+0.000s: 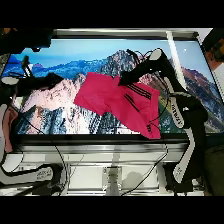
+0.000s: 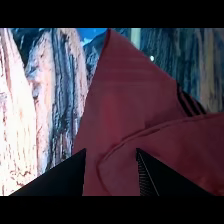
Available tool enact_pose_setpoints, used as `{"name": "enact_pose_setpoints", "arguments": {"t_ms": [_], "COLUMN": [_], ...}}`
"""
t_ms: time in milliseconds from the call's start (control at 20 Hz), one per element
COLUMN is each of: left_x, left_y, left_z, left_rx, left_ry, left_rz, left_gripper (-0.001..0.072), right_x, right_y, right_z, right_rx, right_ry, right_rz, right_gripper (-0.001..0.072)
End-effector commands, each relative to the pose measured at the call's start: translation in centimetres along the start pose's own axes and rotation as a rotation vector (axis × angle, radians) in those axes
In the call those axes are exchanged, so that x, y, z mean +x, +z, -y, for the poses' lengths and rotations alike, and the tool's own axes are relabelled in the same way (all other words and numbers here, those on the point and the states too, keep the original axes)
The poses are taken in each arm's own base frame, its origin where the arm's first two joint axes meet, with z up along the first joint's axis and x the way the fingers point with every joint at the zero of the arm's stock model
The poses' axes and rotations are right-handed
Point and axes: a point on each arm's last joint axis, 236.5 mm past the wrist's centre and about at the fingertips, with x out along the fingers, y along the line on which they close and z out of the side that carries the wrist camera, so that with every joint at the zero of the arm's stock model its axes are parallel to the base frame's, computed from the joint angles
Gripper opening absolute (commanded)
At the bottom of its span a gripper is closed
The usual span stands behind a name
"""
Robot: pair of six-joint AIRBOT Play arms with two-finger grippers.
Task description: Fold the clothes and pants, and hang the long-sleeved shirts on hangers.
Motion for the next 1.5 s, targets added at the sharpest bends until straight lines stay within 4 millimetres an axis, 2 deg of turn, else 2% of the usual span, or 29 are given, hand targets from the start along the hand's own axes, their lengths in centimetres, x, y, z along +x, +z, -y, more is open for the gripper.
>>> {"name": "enact_pose_setpoints", "arguments": {"t_ms": [0,100,300,400,500,550,600,650,750,900,950,1000,1050,1100,1200,1300,1400,1450], "left_x": [-2.6,-3.9,-6.4,-7.4,-7.7,-7.7,-7.6,-7.6,-7.5,-7.4,-7.4,-7.4,-7.3,-7.3,-7.2,-7.3,-7.6,-7.8], "left_y": [3.3,4.6,6.1,6.5,6.5,6.2,6.0,5.7,5.2,4.9,4.7,4.4,3.9,3.6,3.2,2.1,0.0,-1.3], "left_z": [2.7,3.1,2.5,2.2,2.1,2.1,2.2,2.3,2.5,2.7,2.8,2.9,3.1,3.2,2.9,1.4,-0.8,-1.4], "left_rx": [0.067,0.087,0.087,0.085,0.083,0.085,0.086,0.086,0.087,0.087,0.088,0.089,0.104,0.133,0.171,0.207,0.172,0.157], "left_ry": [-0.017,-0.005,0.016,0.023,0.024,0.022,0.017,0.012,0.001,-0.007,-0.01,-0.017,-0.025,-0.027,-0.02,0.046,0.123,0.134], "left_rz": [0.091,0.138,0.194,0.209,0.208,0.198,0.188,0.177,0.156,0.14,0.133,0.119,0.1,0.089,0.073,0.027,-0.03,-0.046], "left_gripper": [0.0336,0.0295,0.0295,0.0295,0.0295,0.0296,0.0296,0.0296,0.0296,0.0296,0.0295,0.0209,-0.0001,0.0006,0.0004,0.0002,0.0002,0.0002], "right_x": [2.7,5.6,11.0,13.0,14.5,15.1,15.4,15.4,14.5,11.8,10.5,8.9,7.2,5.5,1.6,-2.7,-7.3,-9.3], "right_y": [-2.0,-4.5,-10.5,-13.8,-16.3,-17.0,-17.1,-17.0,-16.3,-13.5,-12.2,-10.9,-9.5,-8.1,-5.3,-2.8,-1.7,-1.8], "right_z": [-7.5,-11.9,-20.1,-23.2,-24.5,-24.0,-23.1,-22.4,-20.9,-18.7,-17.7,-16.3,-14.7,-13.1,-9.6,-5.5,-1.8,-0.5], "right_rx": [-0.046,-0.093,-0.198,-0.231,-0.28,-0.292,-0.288,-0.286,-0.258,-0.206,-0.184,-0.165,-0.15,-0.13,-0.099,-0.052,0.004,0.028], "right_ry": [0.103,0.122,0.158,0.168,0.136,0.085,0.024,-0.011,-0.04,-0.05,-0.056,-0.062,-0.067,-0.074,-0.09,-0.137,-0.19,-0.202], "right_rz": [-0.084,-0.165,-0.315,-0.386,-0.435,-0.45,-0.452,-0.45,-0.453,-0.399,-0.37,-0.339,-0.306,-0.266,-0.172,-0.061,0.034,0.065], "right_gripper": [0.0009,0.0009,0.0009,0.0011,0.0043,0.0219,0.0503,0.0695,0.0692,0.067,0.0565,0.0373,0.0097,0.0014,0.0013,0.001,0.0009,0.0009]}}
